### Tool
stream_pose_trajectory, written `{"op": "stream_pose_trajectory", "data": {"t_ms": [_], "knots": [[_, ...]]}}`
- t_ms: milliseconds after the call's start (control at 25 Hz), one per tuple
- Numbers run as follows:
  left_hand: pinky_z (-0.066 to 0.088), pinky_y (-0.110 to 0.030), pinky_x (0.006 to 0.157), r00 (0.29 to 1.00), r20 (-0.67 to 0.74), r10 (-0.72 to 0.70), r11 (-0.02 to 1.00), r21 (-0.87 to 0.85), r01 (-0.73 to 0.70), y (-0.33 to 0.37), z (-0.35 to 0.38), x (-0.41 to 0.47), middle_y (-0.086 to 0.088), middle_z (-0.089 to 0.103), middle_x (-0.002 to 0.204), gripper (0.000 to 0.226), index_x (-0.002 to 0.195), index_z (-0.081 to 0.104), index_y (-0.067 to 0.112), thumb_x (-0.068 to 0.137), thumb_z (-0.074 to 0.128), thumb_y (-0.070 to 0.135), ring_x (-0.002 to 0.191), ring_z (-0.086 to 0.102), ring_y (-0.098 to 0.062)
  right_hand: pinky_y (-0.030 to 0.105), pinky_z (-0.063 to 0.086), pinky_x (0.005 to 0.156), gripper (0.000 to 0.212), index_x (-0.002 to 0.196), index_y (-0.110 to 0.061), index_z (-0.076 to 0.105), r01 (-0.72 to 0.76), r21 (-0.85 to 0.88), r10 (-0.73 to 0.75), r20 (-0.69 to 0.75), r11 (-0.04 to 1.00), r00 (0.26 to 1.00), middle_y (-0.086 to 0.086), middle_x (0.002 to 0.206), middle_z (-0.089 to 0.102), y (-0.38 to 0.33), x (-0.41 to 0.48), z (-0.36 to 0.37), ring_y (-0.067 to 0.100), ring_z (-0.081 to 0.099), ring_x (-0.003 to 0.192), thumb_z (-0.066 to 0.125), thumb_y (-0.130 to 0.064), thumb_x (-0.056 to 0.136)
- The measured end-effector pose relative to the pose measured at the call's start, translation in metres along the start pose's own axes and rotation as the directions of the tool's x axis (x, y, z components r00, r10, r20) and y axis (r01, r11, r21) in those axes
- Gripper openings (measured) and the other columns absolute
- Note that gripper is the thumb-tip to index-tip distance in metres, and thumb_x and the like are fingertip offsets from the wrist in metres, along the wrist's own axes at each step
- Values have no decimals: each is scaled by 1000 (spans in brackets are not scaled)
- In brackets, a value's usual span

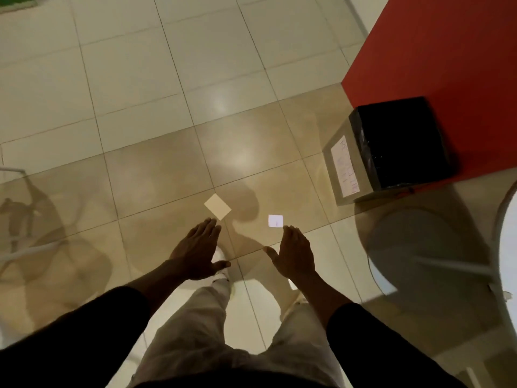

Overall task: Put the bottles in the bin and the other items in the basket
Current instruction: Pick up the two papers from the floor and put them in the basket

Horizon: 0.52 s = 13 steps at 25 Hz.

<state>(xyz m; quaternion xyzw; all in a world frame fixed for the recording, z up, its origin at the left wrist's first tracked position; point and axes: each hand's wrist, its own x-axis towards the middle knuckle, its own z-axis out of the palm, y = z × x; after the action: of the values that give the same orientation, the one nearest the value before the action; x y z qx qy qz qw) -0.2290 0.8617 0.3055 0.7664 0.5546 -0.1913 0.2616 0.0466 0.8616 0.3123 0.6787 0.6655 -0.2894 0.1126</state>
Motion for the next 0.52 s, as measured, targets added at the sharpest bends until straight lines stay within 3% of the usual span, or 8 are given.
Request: {"op": "stream_pose_trajectory", "data": {"t_ms": [120, 240, 400, 520], "knots": [[8, -44, 130, 995, 100, 2, 996, 84, -10, -64, 12, 20, -20, 5, 174, 112, 164, 15, 3, 89, 53, 77, 162, 3, -34, 42, 42, 111, 75, 147, -6, 41, -7, -13, 7, 40, 1000, 999, 16, 141, 53, -47, 30, 15, 33, 51, 131, 51, -62, 98], [15, -46, 130, 997, 83, 8, 994, 112, -17, -95, 14, 48, -25, 12, 172, 100, 162, 19, 1, 95, 58, 65, 161, 9, -38, 41, 45, 104, 65, 143, -10, 43, -8, -39, 13, 125, 999, 992, 14, 137, 54, -57, 55, 28, 33, 52, 125, 58, -53, 96], [26, -45, 127, 999, 17, -33, 998, 60, 32, -134, 50, 137, -19, 26, 169, 90, 158, 31, 5, 93, 66, 57, 158, 24, -35, 39, 47, 102, 56, 140, -14, 46, 29, -96, -10, 184, 995, 983, 11, 134, 53, -30, 142, 91, 30, 52, 124, 56, -48, 96], [34, -44, 123, 994, -13, -110, 993, 34, 111, -152, 96, 199, -16, 37, 165, 88, 155, 35, 8, 89, 72, 54, 153, 35, -33, 36, 49, 100, 61, 145, -15, 43, 62, -202, -15, 225, 978, 974, 9, 136, 50, 9, 200, 146, 28, 50, 126, 55, -48, 96]]}}
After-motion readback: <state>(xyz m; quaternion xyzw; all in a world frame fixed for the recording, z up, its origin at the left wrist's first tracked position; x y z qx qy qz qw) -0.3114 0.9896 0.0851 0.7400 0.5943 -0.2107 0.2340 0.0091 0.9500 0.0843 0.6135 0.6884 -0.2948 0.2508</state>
